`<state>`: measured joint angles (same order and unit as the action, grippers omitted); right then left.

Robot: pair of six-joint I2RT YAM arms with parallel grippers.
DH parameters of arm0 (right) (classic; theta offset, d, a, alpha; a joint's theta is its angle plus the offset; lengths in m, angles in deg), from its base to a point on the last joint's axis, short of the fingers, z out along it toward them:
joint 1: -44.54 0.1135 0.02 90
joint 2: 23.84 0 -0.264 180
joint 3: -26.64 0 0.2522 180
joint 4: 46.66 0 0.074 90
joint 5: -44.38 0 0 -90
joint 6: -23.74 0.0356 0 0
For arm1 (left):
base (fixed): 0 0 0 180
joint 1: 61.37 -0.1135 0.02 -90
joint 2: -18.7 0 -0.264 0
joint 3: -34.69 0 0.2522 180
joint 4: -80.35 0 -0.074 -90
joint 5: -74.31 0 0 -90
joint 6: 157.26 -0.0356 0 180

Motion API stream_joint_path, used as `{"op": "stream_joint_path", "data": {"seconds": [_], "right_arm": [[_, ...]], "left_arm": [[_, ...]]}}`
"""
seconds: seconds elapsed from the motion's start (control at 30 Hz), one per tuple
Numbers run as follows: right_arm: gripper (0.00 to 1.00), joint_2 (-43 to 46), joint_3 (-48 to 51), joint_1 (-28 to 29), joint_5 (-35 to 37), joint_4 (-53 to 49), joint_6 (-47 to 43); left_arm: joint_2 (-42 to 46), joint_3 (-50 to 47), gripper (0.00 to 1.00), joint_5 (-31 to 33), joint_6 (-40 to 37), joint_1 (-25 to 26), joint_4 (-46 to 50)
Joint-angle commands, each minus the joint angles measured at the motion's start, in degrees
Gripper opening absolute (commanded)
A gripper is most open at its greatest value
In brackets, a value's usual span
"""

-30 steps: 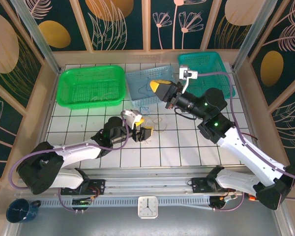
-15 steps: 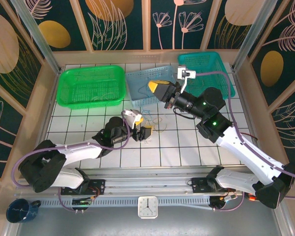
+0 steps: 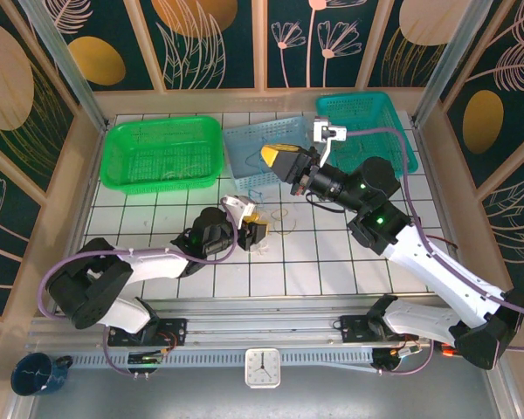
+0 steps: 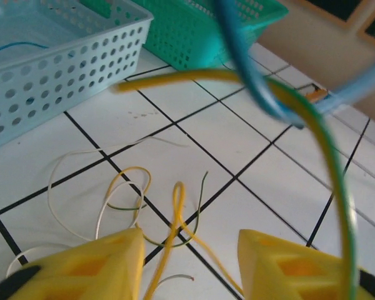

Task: Untangle the cables

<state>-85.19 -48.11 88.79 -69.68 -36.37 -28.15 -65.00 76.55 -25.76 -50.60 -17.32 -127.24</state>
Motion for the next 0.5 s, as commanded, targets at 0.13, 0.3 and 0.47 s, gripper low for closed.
{"op": "stream_joint_path", "data": {"seconds": [0.13,0.3,0.47], "right_arm": [[0.00,1.4,-2.3,-1.5,3.3,-0.3,-2.8],[0.00,0.1,-4.9,-7.6,3.1,0.1,-3.0],[0.00,-3.9,-9.4,-12.6,2.9,1.7,-3.7]], "left_arm": [[2.0,-1.3,0.10,3.6,0.4,0.1,-4.3],[4.0,-4.3,0.00,4.5,1.5,0.1,-4.8],[6.0,-7.8,0.00,5.3,3.5,0.1,-6.8]]}}
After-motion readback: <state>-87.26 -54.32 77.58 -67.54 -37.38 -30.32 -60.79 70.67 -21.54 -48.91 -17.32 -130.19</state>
